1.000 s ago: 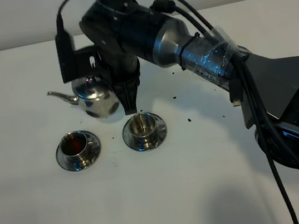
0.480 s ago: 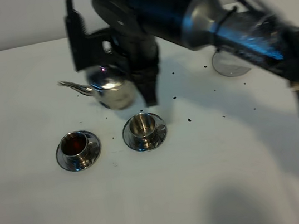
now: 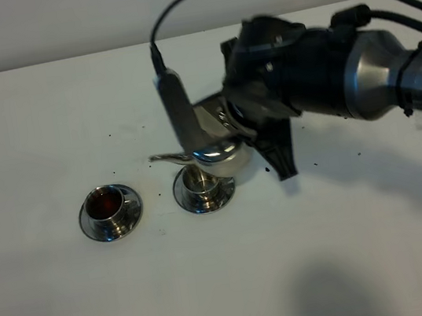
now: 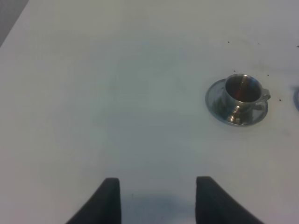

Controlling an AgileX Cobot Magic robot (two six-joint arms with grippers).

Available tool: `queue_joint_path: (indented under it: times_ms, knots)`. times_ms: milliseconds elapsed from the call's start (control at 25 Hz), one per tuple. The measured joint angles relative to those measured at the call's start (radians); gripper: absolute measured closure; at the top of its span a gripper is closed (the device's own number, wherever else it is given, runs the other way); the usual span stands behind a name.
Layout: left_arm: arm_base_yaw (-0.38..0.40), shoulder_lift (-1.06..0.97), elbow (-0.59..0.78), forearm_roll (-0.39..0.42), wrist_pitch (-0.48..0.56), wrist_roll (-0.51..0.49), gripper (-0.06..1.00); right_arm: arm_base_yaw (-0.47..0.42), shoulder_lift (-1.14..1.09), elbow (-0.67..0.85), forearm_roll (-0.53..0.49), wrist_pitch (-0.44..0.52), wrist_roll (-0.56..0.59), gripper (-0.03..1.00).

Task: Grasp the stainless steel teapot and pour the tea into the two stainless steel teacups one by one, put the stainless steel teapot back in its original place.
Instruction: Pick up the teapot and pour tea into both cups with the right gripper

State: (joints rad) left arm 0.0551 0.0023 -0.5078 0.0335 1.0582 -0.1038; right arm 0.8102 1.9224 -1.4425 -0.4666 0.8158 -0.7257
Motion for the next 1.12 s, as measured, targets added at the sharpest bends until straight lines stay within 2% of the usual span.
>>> queue_joint_path:
  times_ms: [240, 360, 680, 1120]
  knots:
    - [0.0, 0.0, 0.0, 0.0, 0.0, 0.0, 0.54, -0.018, 0.0, 0.112, -0.167, -0.148, 0.034, 0.79]
    - [0.0, 0.0, 0.0, 0.0, 0.0, -0.001, 0.54, -0.022, 0.0, 0.135, -0.256, -0.179, 0.081, 0.79]
    - [0.0, 0.0, 0.0, 0.0, 0.0, -0.002, 0.54, -0.075, 0.005, 0.136, -0.347, -0.186, 0.105, 0.79]
    - [0.0, 0.0, 0.0, 0.0, 0.0, -0.002, 0.54, -0.06, 0.076, 0.136, -0.489, -0.165, 0.112, 0.79]
